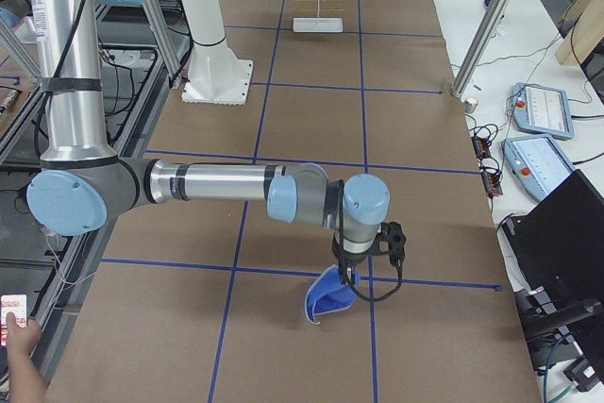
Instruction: Hang towel on rack
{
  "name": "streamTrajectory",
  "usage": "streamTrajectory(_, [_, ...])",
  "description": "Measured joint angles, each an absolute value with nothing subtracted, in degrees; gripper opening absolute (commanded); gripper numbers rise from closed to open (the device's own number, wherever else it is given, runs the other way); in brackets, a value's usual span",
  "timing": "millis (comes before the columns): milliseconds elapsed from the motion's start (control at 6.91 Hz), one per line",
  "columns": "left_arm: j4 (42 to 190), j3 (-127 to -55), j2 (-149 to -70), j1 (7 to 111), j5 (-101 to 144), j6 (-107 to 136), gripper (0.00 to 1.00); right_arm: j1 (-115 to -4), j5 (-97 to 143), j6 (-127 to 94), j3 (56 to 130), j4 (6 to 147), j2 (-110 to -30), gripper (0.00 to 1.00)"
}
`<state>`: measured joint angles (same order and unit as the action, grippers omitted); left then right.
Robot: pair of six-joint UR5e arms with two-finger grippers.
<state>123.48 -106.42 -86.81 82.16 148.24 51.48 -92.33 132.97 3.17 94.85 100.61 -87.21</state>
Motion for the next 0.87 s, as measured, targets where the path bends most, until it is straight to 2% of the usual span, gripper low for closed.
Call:
streamTrajectory(145, [123.67, -105.97, -90.24, 80.45, 148.22, 56.39, 0.98, -89.71, 135.08, -3.12, 100.63, 105.35, -85.19, 0.0])
streamTrajectory(434, [124.0, -104.16, -97.39, 77.1, 148.12, 59.99, 0.98, -83.56, 137.95, -20.07, 107.7, 111.15, -77.99, 0.0])
streamTrajectory(868, [124.14, -100.79, -106.28, 72.55, 148.03, 68.87, 0.98, -71.24, 139.33, -52.16, 112.48, 112.87, -65.54, 0.0])
